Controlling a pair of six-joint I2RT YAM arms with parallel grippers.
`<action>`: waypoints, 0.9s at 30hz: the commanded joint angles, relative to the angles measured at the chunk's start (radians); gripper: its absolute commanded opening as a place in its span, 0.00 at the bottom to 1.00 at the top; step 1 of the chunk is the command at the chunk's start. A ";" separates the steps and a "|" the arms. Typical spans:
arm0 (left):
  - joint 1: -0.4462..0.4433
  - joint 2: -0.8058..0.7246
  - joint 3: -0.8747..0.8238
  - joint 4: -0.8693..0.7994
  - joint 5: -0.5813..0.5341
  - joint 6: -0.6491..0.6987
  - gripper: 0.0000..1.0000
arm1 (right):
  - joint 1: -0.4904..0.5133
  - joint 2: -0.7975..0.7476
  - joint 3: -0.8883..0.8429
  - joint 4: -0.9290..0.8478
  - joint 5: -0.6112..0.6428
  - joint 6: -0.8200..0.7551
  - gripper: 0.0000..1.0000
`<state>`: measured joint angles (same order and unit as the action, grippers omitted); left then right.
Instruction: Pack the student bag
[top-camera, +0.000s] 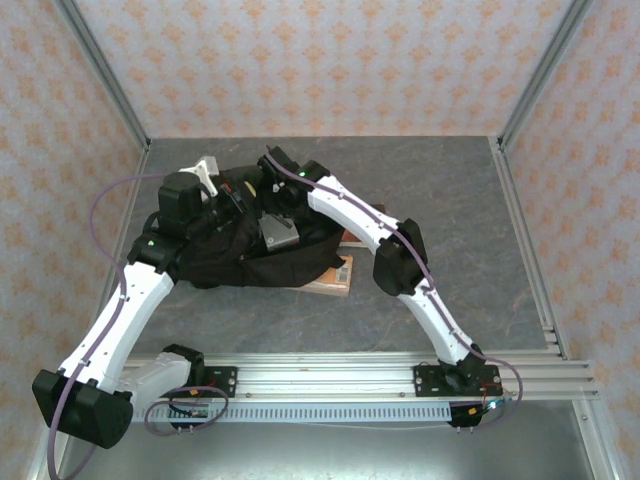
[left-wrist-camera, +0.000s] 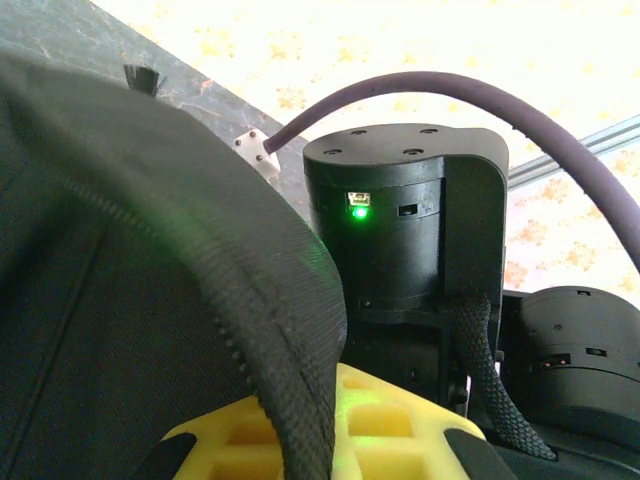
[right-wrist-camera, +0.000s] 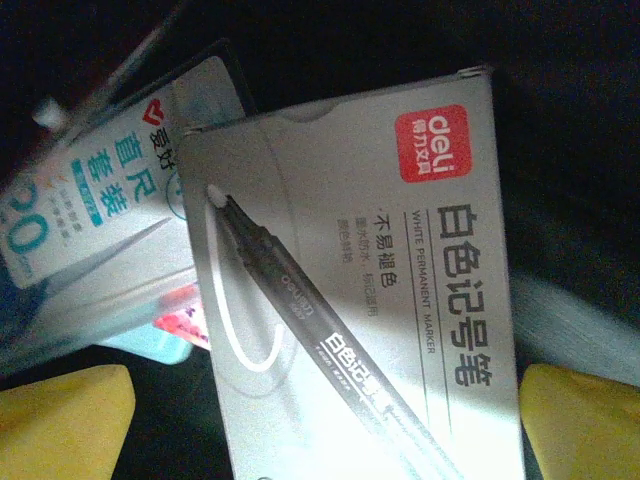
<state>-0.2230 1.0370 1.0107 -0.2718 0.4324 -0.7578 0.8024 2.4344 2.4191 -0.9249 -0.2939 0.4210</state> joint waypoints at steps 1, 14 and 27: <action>-0.009 -0.014 0.017 0.040 -0.020 0.018 0.00 | 0.007 -0.011 0.017 0.130 -0.065 0.065 0.99; 0.043 0.038 0.053 -0.030 -0.143 -0.085 0.00 | 0.008 -0.366 -0.372 0.171 0.206 -0.108 0.99; 0.128 0.052 0.115 -0.039 -0.392 -0.165 0.00 | -0.100 -0.781 -0.782 0.220 0.324 -0.003 0.96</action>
<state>-0.1200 1.1023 1.0859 -0.3481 0.1383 -0.9089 0.7498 1.7241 1.7435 -0.7132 0.0193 0.3534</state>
